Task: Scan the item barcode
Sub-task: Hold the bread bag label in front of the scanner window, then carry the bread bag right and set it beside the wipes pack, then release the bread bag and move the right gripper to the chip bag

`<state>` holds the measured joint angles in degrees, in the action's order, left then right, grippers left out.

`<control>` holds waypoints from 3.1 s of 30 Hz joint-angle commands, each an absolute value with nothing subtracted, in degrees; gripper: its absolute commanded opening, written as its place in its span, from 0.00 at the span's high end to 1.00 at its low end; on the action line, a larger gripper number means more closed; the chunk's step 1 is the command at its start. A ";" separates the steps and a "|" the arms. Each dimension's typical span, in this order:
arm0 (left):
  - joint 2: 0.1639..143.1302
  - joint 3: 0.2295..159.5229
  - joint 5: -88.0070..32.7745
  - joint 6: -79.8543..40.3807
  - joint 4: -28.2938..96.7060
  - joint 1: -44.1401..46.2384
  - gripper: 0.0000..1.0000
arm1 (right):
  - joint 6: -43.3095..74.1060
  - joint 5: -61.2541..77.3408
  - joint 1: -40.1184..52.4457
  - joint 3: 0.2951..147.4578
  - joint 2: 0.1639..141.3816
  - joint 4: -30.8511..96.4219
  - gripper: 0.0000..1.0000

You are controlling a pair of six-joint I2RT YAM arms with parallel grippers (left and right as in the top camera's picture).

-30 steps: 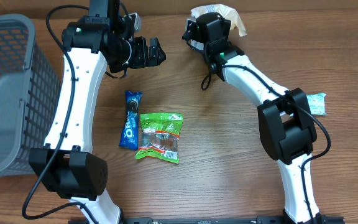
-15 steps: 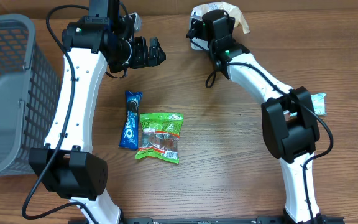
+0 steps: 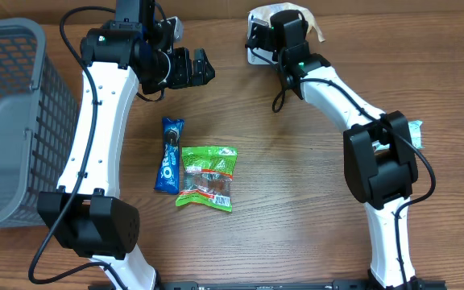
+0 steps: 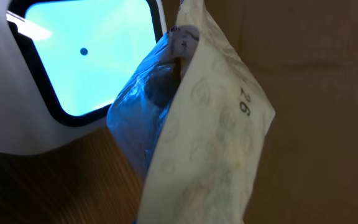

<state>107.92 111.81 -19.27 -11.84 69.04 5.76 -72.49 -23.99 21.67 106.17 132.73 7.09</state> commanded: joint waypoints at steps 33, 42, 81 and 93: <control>108.01 112.88 -19.03 -11.35 68.97 6.02 0.00 | 10.76 12.25 3.84 104.38 95.24 74.30 0.96; 108.01 112.88 -19.03 -11.35 68.97 6.02 0.00 | 15.18 16.58 -8.80 89.60 102.74 64.47 0.96; 108.01 112.88 -19.03 -11.35 68.97 6.02 0.00 | 15.11 25.32 7.57 104.92 104.90 75.59 0.33; 108.01 112.88 -19.03 -11.35 68.97 6.02 0.00 | 28.10 25.58 18.65 85.30 104.97 56.64 0.31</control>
<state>107.92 111.81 -19.25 -11.84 68.99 5.76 22.04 25.32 16.21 88.90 105.69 59.90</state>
